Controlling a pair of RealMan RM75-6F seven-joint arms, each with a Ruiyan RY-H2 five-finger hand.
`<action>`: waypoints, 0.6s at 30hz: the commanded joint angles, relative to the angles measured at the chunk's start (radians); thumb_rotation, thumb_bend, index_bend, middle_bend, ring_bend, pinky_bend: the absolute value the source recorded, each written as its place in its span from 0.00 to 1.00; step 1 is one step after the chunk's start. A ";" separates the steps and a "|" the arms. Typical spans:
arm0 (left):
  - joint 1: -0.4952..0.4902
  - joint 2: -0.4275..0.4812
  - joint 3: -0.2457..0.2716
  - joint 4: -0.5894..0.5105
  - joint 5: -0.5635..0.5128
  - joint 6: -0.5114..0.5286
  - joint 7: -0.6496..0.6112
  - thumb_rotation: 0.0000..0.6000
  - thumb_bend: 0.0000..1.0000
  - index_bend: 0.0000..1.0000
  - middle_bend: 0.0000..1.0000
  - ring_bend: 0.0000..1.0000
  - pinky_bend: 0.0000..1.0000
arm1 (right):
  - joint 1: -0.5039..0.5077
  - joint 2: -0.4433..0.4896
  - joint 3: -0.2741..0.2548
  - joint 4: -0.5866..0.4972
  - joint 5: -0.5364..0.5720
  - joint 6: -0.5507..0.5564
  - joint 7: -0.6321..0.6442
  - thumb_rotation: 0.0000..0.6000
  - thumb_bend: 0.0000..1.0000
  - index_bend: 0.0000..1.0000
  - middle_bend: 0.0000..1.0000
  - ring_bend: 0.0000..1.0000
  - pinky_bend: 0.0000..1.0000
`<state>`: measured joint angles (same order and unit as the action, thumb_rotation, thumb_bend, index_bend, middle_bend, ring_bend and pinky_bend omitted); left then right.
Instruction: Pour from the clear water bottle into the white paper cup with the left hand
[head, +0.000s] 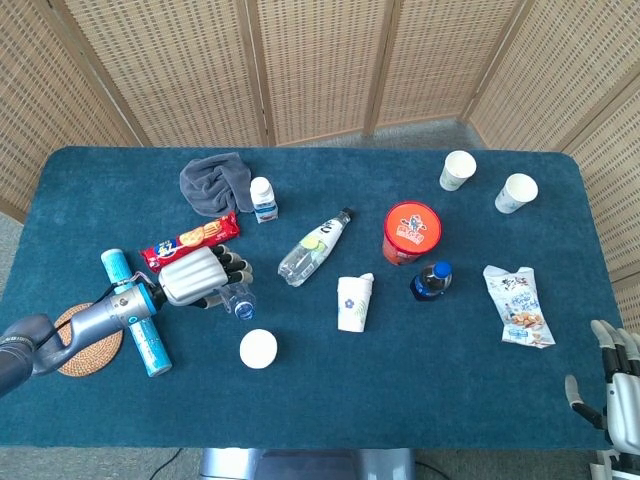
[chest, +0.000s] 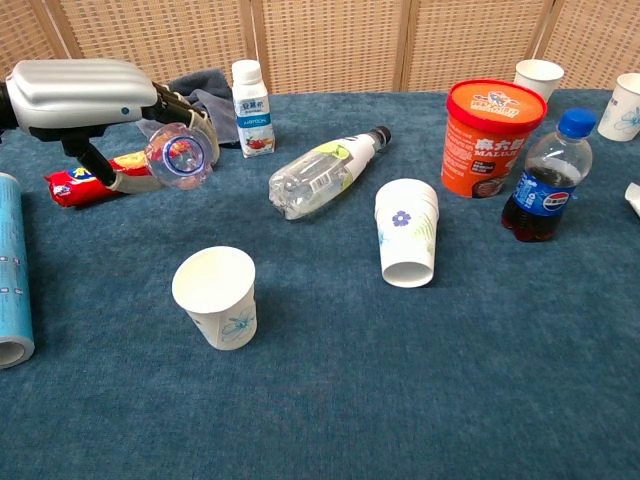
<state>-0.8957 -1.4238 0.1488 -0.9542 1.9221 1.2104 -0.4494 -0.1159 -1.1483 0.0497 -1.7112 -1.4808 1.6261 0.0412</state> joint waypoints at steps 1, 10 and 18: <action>-0.007 0.000 0.005 -0.003 0.005 -0.002 0.013 1.00 0.48 0.39 0.32 0.33 0.35 | -0.001 0.000 0.000 0.002 0.001 0.000 0.003 1.00 0.44 0.00 0.04 0.00 0.00; -0.036 0.011 0.015 -0.021 0.019 -0.014 0.059 1.00 0.48 0.39 0.32 0.33 0.35 | -0.003 -0.003 0.002 0.015 0.004 0.000 0.019 1.00 0.44 0.00 0.04 0.00 0.00; -0.079 0.038 0.021 -0.051 0.044 -0.038 0.131 1.00 0.48 0.39 0.32 0.33 0.35 | -0.005 -0.009 0.005 0.031 0.011 -0.004 0.038 1.00 0.44 0.00 0.04 0.00 0.00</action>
<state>-0.9691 -1.3900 0.1682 -1.0002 1.9625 1.1775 -0.3231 -0.1203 -1.1568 0.0542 -1.6812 -1.4707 1.6221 0.0780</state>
